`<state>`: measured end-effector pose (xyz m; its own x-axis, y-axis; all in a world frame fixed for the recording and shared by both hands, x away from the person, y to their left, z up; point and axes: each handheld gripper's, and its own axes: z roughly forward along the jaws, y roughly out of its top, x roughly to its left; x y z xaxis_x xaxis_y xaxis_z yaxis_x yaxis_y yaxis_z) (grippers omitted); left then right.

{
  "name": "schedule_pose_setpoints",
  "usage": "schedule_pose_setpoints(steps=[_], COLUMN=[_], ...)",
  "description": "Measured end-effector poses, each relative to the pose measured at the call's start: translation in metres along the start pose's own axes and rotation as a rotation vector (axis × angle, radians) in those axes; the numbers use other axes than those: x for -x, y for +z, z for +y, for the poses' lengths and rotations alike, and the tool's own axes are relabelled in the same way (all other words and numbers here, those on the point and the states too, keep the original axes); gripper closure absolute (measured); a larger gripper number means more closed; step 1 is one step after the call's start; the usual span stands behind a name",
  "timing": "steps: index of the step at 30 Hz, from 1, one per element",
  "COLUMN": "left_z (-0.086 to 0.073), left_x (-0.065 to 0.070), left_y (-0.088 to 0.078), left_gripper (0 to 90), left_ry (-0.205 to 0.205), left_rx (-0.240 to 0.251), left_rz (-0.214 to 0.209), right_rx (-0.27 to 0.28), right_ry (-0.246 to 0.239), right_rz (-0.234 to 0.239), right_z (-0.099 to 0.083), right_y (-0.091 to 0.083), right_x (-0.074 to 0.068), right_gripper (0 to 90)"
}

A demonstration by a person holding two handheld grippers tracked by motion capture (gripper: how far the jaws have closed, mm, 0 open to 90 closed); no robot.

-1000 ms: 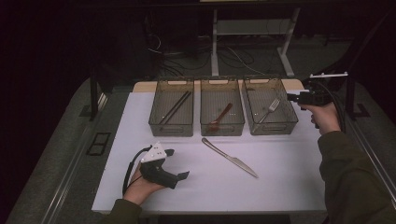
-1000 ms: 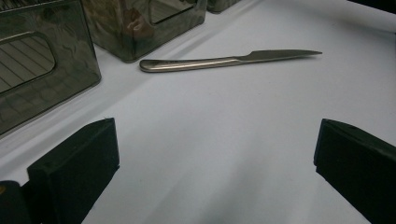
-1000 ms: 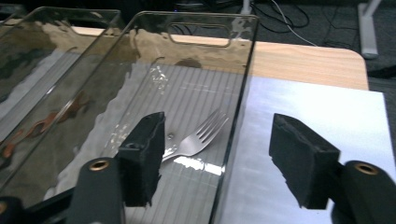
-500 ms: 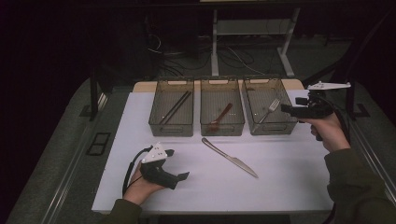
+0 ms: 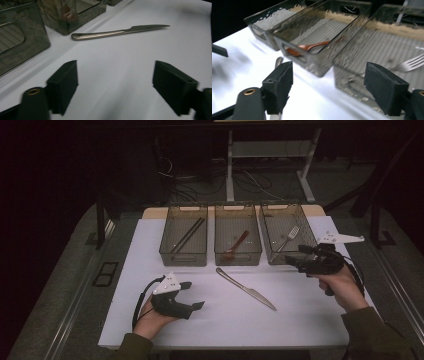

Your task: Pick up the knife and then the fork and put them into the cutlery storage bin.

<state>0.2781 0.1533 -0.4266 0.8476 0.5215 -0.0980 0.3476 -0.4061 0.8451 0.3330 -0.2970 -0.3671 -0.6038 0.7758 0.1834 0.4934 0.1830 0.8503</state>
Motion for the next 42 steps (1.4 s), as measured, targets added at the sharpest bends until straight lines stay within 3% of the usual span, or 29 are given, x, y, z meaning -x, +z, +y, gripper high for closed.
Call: schedule_pose_setpoints(steps=[8,14,22,28,33,34,37,38,42], left_z=[0.019,0.043,0.077,0.079,0.075,0.074,0.073,0.072,0.066], left_x=[-0.004,-0.009,-0.016,-0.019,-0.025,-0.024,-0.021,-0.021,-0.020], left_y=[0.020,0.051,0.114,0.147,0.145,0.143,0.139,0.137,0.130], left_gripper=[63.4,87.8,88.8,88.8,89.0,89.0,89.0,89.0,89.0], left_ry=[0.024,0.065,0.135,0.154,0.145,0.119,0.125,0.147,0.113], left_rx=[-0.048,-0.083,-0.149,-0.252,-0.303,-0.300,-0.305,-0.318,-0.305], left_rz=[-0.029,-0.031,-0.016,0.005,-0.018,-0.031,-0.053,-0.057,-0.090], right_rx=[-0.044,-0.059,-0.073,-0.071,-0.060,-0.059,-0.060,-0.060,-0.058], right_ry=[-0.035,-0.044,-0.052,-0.050,-0.040,-0.037,-0.041,-0.039,-0.039], right_rz=[-0.008,-0.001,0.025,0.029,0.032,0.033,0.029,0.029,0.026], right_z=[-0.039,-0.061,-0.071,-0.072,-0.071,-0.071,-0.071,-0.071,-0.071], right_y=[0.014,0.018,0.021,0.020,0.018,0.018,0.018,0.018,0.018], right_x=[-0.020,-0.029,-0.032,-0.029,-0.027,-0.027,-0.026,-0.026,-0.026], right_gripper=[18.8,18.4,18.4,18.4,18.5,18.4,18.5,18.4,18.5])
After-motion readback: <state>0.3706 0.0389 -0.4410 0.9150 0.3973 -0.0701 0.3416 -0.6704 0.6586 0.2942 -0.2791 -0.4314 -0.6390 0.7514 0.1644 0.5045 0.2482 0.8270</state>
